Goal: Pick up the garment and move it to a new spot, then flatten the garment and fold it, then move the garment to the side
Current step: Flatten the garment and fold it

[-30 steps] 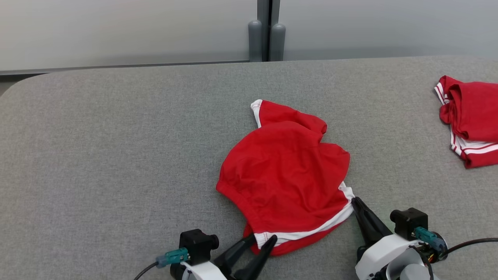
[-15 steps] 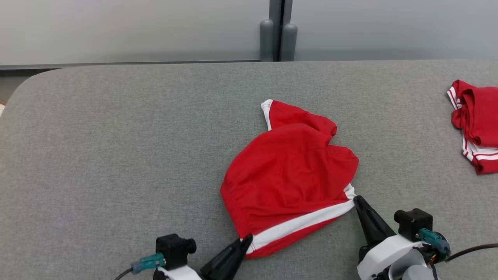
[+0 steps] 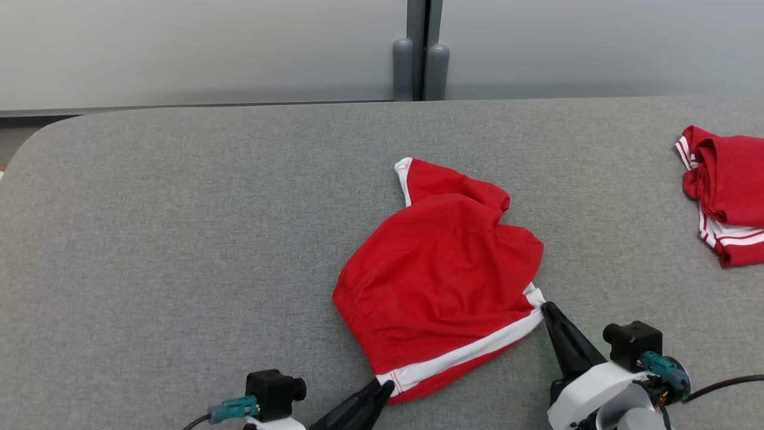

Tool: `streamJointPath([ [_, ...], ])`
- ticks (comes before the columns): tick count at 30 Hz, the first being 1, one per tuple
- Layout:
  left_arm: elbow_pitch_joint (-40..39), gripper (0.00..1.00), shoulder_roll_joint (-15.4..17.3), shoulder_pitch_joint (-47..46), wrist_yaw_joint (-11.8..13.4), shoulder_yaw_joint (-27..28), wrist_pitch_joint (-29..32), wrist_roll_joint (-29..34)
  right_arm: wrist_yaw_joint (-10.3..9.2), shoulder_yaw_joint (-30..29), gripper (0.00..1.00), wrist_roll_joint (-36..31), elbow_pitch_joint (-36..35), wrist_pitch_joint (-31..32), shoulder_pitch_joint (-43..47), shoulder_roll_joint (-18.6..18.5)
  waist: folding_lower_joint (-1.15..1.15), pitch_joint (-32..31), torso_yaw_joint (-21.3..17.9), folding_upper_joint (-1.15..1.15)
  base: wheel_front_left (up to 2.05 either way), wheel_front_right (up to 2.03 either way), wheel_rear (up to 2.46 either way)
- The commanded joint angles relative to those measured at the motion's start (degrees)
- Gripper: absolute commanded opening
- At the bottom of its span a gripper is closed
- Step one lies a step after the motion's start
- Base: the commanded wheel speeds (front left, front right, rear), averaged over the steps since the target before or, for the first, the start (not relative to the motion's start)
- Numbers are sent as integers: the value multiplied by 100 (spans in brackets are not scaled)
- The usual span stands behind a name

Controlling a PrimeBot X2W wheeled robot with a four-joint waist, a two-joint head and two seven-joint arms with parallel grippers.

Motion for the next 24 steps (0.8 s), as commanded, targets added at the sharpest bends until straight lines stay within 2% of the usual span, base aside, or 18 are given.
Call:
streamJointPath([
  [1, -15, 0, 39, -101, -4, -6, -26, -38, -3, -18, 0, 25, -23, -4, 55, -23, 0, 6, -11, 0, 0, 0, 0],
  [9, -46, 0, 172, -279, -3, -243, -41, -95, -3, -91, 0, 48, -61, -4, 0, -9, 0, 50, 19, 0, 0, 0, 0],
  [10, -20, 0, 217, -306, -4, -228, -40, -33, -3, -167, 20, 67, -88, -4, 5, 6, 0, 47, 30, 0, 0, 0, 0],
  [11, -8, 0, 258, -298, -4, -140, -42, 31, -3, -249, 100, 74, -112, -4, 22, 10, 0, 41, 45, 0, 0, 0, 0],
  [14, -34, 0, 368, -219, -3, 126, -44, 183, -3, -462, 100, -24, -252, -4, 74, -12, 0, 36, 85, 0, 0, 0, 0],
  [16, -98, 0, 500, -80, -4, 458, -44, 342, -3, -731, 100, -180, -372, -4, 175, -48, 0, 39, 122, 0, 0, 0, 0],
  [19, -227, 0, 691, 107, -3, 948, -39, 554, -2, -822, 100, -403, -469, -4, 281, -74, 0, 48, 171, 0, 0, 0, 0],
  [24, -326, 0, 990, 376, -3, 1588, -40, 795, -3, -235, 100, -412, -419, -4, 302, -207, 0, 89, 229, 0, 0, 0, 0],
])
